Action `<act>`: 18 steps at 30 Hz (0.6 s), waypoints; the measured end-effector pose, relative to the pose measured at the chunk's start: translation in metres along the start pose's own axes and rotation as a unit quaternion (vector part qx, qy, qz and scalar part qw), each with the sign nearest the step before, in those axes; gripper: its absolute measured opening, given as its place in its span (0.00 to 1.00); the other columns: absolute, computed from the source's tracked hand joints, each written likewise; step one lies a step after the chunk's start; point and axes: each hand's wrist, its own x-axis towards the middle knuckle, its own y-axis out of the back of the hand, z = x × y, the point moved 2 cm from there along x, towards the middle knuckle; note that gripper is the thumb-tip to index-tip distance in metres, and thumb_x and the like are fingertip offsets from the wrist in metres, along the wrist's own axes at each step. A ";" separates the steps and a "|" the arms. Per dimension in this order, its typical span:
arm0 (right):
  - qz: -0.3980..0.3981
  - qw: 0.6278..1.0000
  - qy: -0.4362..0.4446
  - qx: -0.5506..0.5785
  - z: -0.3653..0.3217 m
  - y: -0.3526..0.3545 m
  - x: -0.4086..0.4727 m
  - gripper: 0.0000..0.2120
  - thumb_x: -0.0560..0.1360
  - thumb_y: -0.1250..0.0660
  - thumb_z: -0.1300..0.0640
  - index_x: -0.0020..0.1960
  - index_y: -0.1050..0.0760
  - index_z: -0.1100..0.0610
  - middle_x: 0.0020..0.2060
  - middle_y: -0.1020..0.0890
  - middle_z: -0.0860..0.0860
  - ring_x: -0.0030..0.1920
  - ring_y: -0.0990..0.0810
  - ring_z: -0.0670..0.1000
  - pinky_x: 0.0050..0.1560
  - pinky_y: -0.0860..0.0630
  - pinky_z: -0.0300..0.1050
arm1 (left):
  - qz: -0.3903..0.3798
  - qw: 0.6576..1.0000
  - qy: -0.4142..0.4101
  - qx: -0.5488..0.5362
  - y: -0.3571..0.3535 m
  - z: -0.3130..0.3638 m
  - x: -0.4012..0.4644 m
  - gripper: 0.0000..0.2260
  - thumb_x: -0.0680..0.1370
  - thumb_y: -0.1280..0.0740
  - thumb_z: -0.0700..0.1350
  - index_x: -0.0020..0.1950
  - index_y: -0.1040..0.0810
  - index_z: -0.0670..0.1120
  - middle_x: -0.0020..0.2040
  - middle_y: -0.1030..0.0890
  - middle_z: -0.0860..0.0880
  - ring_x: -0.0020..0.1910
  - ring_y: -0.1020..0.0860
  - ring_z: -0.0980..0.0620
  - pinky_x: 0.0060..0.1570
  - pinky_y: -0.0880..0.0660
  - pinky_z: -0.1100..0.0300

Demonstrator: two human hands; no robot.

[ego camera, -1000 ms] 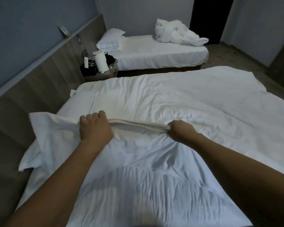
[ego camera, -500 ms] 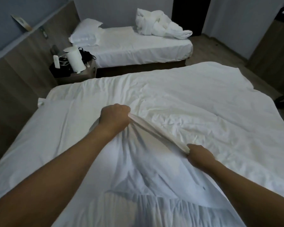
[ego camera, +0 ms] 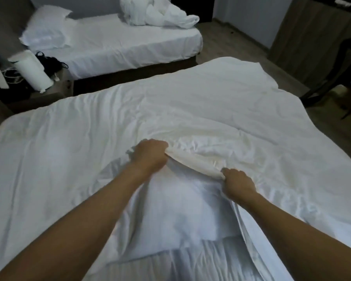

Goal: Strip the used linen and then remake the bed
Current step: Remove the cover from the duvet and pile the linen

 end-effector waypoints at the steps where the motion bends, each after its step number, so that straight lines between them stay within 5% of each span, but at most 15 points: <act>1: -0.021 0.999 -0.036 0.017 0.026 -0.015 -0.002 0.14 0.74 0.41 0.56 0.59 0.28 0.50 0.57 0.22 0.51 0.58 0.23 0.55 0.57 0.26 0.48 | 0.040 0.999 0.001 0.010 0.013 -0.006 0.003 0.09 0.69 0.42 0.45 0.42 0.23 0.47 0.44 0.18 0.43 0.45 0.21 0.39 0.39 0.34 0.55; 5: -0.078 0.995 -0.020 0.052 0.066 -0.017 0.015 0.12 0.76 0.41 0.56 0.58 0.25 0.51 0.58 0.21 0.53 0.57 0.22 0.55 0.56 0.25 0.47 | 0.047 0.987 0.083 0.131 0.036 -0.015 0.024 0.04 0.72 0.41 0.40 0.42 0.27 0.47 0.42 0.20 0.46 0.39 0.25 0.43 0.48 0.35 0.54; 6: -0.080 0.996 0.008 0.043 0.065 -0.001 0.022 0.12 0.76 0.41 0.56 0.57 0.24 0.53 0.58 0.21 0.53 0.57 0.22 0.55 0.54 0.26 0.46 | 0.030 0.980 0.116 0.159 0.033 -0.009 0.029 0.09 0.72 0.39 0.40 0.51 0.26 0.46 0.47 0.21 0.46 0.44 0.25 0.44 0.57 0.35 0.51; 8: -0.072 0.995 0.055 0.034 0.066 0.041 0.039 0.12 0.76 0.41 0.59 0.56 0.23 0.56 0.57 0.20 0.56 0.57 0.22 0.56 0.49 0.29 0.43 | -0.032 0.981 0.095 0.167 0.010 0.023 0.035 0.28 0.72 0.36 0.44 0.73 0.37 0.46 0.67 0.29 0.45 0.68 0.33 0.42 0.72 0.52 0.38; 11: -0.062 0.990 0.129 0.011 0.076 0.100 0.045 0.07 0.75 0.41 0.61 0.45 0.24 0.55 0.53 0.19 0.58 0.52 0.22 0.57 0.43 0.33 0.42 | -0.112 0.988 -0.049 0.093 -0.036 0.116 0.038 0.42 0.73 0.34 0.48 0.80 0.57 0.51 0.80 0.51 0.50 0.79 0.56 0.45 0.72 0.66 0.36; 13: -0.065 0.984 0.168 0.006 0.088 0.124 0.039 0.07 0.77 0.41 0.58 0.42 0.27 0.56 0.49 0.19 0.58 0.46 0.24 0.56 0.41 0.34 0.42 | -0.106 0.994 -0.035 -0.012 -0.054 0.170 0.049 0.33 0.74 0.36 0.45 0.77 0.44 0.51 0.76 0.37 0.47 0.77 0.43 0.44 0.74 0.54 0.40; 15: -0.058 0.979 0.193 0.022 0.105 0.133 0.035 0.08 0.77 0.41 0.56 0.40 0.30 0.56 0.45 0.20 0.57 0.43 0.25 0.55 0.38 0.34 0.43 | -0.028 0.993 0.019 -0.112 -0.050 0.204 0.068 0.12 0.75 0.39 0.42 0.58 0.26 0.48 0.59 0.21 0.44 0.63 0.26 0.42 0.62 0.33 0.51; 18: -0.033 0.980 0.188 0.051 0.140 0.108 0.032 0.07 0.74 0.37 0.51 0.48 0.31 0.54 0.48 0.22 0.55 0.49 0.23 0.57 0.42 0.33 0.44 | 0.042 0.986 0.087 -0.138 -0.034 0.215 0.088 0.05 0.73 0.41 0.44 0.41 0.26 0.47 0.47 0.18 0.42 0.49 0.21 0.40 0.43 0.29 0.55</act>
